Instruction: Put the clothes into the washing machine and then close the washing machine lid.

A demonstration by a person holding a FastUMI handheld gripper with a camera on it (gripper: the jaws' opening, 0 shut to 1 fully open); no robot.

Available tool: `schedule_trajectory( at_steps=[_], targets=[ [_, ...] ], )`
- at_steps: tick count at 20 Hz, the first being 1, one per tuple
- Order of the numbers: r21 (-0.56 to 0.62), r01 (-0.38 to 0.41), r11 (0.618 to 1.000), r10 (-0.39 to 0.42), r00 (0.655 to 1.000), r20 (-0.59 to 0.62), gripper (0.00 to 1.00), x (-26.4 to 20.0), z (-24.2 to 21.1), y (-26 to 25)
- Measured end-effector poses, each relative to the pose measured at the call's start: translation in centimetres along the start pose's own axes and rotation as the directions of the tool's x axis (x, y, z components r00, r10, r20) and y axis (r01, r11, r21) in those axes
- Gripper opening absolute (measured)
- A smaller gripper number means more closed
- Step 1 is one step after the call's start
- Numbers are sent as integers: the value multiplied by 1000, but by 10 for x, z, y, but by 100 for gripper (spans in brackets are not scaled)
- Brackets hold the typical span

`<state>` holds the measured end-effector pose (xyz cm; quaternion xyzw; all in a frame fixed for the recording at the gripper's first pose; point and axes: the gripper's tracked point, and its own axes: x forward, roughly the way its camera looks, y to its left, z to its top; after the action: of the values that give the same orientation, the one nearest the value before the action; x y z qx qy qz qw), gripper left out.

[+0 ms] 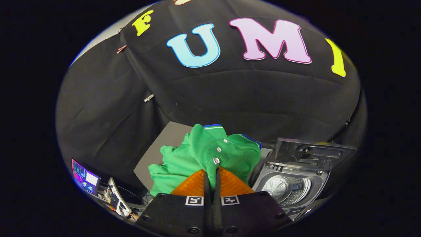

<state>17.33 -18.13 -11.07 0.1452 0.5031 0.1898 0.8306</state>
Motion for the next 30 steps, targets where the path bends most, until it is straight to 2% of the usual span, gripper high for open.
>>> schedule_trajectory(
  at_steps=[9,15,23,30],
  targets=[
    [13,-24,1000,24,1000,15,5,-54,-3,-93],
    [38,28,999,-29,999,16,5,-74,-12,-170],
    [56,33,998,-30,999,-43,5,-32,-50,-227],
    [103,96,990,-91,994,-53,5,-11,-79,-272]
  ],
)
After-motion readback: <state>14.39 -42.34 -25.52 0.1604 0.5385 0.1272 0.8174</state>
